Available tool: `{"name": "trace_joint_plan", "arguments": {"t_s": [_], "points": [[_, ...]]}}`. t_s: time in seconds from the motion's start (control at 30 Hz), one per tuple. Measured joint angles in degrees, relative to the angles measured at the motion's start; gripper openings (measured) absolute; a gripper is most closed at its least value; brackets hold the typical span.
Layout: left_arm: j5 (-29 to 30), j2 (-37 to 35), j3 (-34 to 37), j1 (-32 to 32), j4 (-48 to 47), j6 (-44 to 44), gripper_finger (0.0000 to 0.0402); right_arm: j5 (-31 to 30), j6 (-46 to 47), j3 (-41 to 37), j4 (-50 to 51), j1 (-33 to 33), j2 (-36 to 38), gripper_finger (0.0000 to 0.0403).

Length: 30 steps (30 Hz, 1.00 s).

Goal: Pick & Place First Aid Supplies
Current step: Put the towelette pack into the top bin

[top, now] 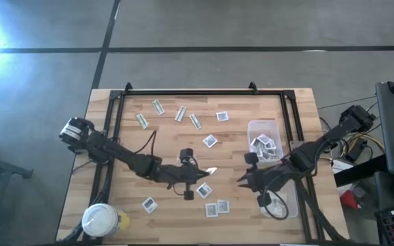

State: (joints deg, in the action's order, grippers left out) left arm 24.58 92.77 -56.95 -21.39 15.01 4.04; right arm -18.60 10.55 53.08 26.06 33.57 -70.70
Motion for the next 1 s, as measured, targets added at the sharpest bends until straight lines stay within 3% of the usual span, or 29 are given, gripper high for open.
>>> {"name": "trace_joint_plan", "arguments": {"t_s": [0.3, 0.47, 0.67, 0.87, 1.0], "points": [[-1.50, 0.04, 0.00, 0.00, 6.60, -2.87, 0.0000, -10.27, -12.71, 0.13, -10.17, -1.42, -1.74, 0.0145], [-1.75, 0.04, 0.00, -0.04, 9.44, -5.01, 0.0000, -10.54, -16.65, 0.14, -14.69, -3.20, -3.14, 0.0170], [-2.69, 0.04, -0.02, -0.04, 12.41, -8.46, 0.0000, -11.39, -21.28, 0.15, -18.70, -5.81, -6.65, 0.0178], [-2.60, 0.04, -0.07, 0.00, 12.45, -8.63, 0.0000, -11.22, -18.62, 0.15, -18.99, -7.44, -8.11, 0.0174], [-2.49, 0.04, -0.07, 0.16, 12.45, -9.48, 0.0000, -6.15, -17.54, 0.15, -19.10, -8.11, -8.13, 0.0147]]}}
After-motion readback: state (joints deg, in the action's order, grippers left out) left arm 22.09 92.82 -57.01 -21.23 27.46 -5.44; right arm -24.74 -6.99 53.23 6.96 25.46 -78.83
